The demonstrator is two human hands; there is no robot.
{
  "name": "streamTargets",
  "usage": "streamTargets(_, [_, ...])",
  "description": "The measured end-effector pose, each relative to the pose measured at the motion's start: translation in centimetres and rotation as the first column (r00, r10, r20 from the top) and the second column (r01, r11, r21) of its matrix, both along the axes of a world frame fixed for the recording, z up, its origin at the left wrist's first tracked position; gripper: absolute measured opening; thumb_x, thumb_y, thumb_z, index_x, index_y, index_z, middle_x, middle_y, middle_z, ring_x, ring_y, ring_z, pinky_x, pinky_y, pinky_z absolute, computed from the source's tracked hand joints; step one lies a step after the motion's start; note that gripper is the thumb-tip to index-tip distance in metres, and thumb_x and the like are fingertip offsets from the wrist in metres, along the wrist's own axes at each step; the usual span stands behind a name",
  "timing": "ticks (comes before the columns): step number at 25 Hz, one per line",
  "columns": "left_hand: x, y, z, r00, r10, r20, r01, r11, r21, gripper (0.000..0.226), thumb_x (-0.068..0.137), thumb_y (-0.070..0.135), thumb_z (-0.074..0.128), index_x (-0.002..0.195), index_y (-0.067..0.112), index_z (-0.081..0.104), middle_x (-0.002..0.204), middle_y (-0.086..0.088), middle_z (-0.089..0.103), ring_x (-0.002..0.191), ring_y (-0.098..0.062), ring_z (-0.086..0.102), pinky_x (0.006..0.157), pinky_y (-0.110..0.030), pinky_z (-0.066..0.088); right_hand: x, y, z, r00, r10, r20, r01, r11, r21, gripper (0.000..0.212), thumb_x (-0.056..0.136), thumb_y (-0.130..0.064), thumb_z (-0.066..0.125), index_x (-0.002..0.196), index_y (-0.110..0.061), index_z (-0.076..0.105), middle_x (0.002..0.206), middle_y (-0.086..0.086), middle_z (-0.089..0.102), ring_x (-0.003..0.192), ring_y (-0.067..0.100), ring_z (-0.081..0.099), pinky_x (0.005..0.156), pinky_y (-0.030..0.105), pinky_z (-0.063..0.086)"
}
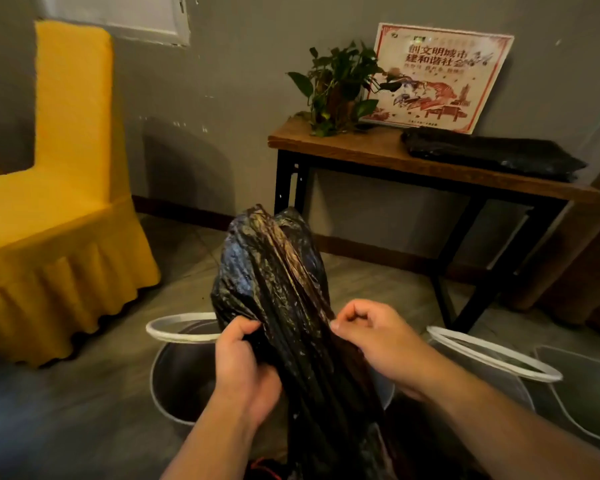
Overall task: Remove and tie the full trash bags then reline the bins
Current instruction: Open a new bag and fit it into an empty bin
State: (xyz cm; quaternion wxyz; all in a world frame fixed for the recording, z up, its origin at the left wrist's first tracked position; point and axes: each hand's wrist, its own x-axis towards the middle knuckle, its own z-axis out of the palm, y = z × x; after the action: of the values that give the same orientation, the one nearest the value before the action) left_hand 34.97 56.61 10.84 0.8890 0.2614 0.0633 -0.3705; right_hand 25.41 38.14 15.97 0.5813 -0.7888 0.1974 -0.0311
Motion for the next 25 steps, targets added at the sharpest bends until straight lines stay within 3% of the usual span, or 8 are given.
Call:
streamTargets(6, [-0.9, 1.8, -1.3, 0.997, -0.029, 0.071, -0.006, 0.895, 0.446, 0.059, 0.080, 0.042, 0.081, 0.132, 0.018, 0.069, 0.118, -0.006, 0.078, 0.110, -0.029, 0.074, 0.099, -0.048, 0.055, 0.4, 3.0, 2.4, 0.993, 0.000, 0.120, -0.002, 1.000, 0.024, 0.007, 0.091, -0.036, 0.072, 0.098, -0.037, 0.073, 0.088, -0.002, 0.081, 0.082, 0.010, 0.077, 0.074, 0.030, 0.056])
streamTargets(10, [-1.7, 2.5, -1.1, 0.954, 0.228, 0.196, -0.297, 0.608, 0.737, 0.076, 0.073, 0.054, 0.087, 0.128, 0.020, 0.047, 0.133, -0.008, 0.061, 0.116, -0.027, 0.064, 0.097, -0.047, 0.055, 0.6, 1.8, 3.5, 0.983, 0.120, 0.139, -0.103, 0.987, -0.121, 0.015, 0.097, -0.019, 0.073, 0.108, -0.028, 0.077, 0.095, -0.007, 0.081, 0.092, 0.007, 0.076, 0.079, 0.021, 0.057])
streamTargets(13, [-2.1, 4.1, 2.1, 0.630, 0.070, 0.773, -0.758, 0.270, 0.593, 0.045, 0.082, 0.062, 0.068, 0.116, 0.045, 0.044, 0.132, 0.007, 0.043, 0.119, -0.012, 0.051, 0.100, -0.032, 0.046, 0.8, 0.6, 5.3, 0.960, 0.267, 0.079, -0.238, 0.934, -0.267, 0.015, 0.091, -0.019, 0.079, 0.103, -0.029, 0.080, 0.093, -0.010, 0.080, 0.089, 0.005, 0.075, 0.078, 0.018, 0.057])
streamTargets(15, [-1.3, 4.2, 4.3, 0.280, -0.272, 0.921, -0.885, 0.297, 0.357, 0.028, 0.089, 0.054, 0.064, 0.113, 0.050, 0.050, 0.139, 0.012, 0.043, 0.132, -0.005, 0.040, 0.105, -0.022, 0.033, 0.9, 0.0, 6.3, 0.935, 0.349, 0.061, -0.310, 0.890, -0.335, 0.018, 0.087, -0.018, 0.083, 0.099, -0.031, 0.080, 0.092, -0.010, 0.079, 0.088, 0.006, 0.075, 0.079, 0.021, 0.058])
streamTargets(17, [0.0, 3.9, 6.4, 0.079, -0.531, 0.844, -0.884, 0.354, 0.305, 0.015, 0.091, 0.045, 0.067, 0.099, 0.045, 0.055, 0.148, 0.016, 0.043, 0.145, -0.006, 0.028, 0.116, -0.033, 0.026, 1.0, -0.4, 6.9, 0.914, 0.401, 0.070, -0.344, 0.853, -0.392, 0.024, 0.083, -0.016, 0.086, 0.096, -0.034, 0.079, 0.093, -0.013, 0.078, 0.088, 0.005, 0.074, 0.077, 0.020, 0.058])
streamTargets(19, [1.3, 3.7, 8.2, -0.002, -0.720, 0.694, -0.851, 0.366, 0.378, 0.018, 0.090, 0.043, 0.068, 0.084, 0.041, 0.052, 0.140, 0.024, 0.051, 0.148, -0.008, 0.031, 0.124, -0.045, 0.019, 0.9, -1.0, 7.6, 0.896, 0.432, 0.099, -0.362, 0.843, -0.397, 0.028, 0.079, -0.014, 0.088, 0.095, -0.035, 0.078, 0.092, -0.012, 0.077, 0.086, 0.006, 0.074, 0.075, 0.019, 0.058])
streamTargets(22, [2.2, 3.9, 9.3, -0.043, -0.877, 0.479, -0.824, 0.302, 0.479, 0.024, 0.090, 0.037, 0.067, 0.079, 0.039, 0.046, 0.093, 0.027, 0.061, 0.104, 0.007, 0.056, 0.125, -0.050, 0.025, 1.1, -2.4, 8.3, 0.889, 0.432, 0.153, -0.352, 0.857, -0.375, 0.029, 0.077, -0.013, 0.090, 0.093, -0.032, 0.076, 0.091, -0.005, 0.076, 0.082, 0.011, 0.072, 0.073, 0.024, 0.058])
streamTargets(25, [1.2, 4.5, 9.6, -0.087, -0.868, 0.488, -0.835, 0.331, 0.440, 0.029, 0.094, 0.021, 0.064, 0.092, 0.047, 0.052, 0.105, 0.028, 0.055, 0.099, 0.003, 0.056, 0.101, -0.035, 0.054, 0.9, -4.1, 8.7, 0.880, 0.443, 0.171, -0.341, 0.840, -0.422, 0.031, 0.079, -0.006, 0.085, 0.091, -0.031, 0.071, 0.093, -0.006, 0.073, 0.084, 0.012, 0.070, 0.074, 0.029, 0.060])
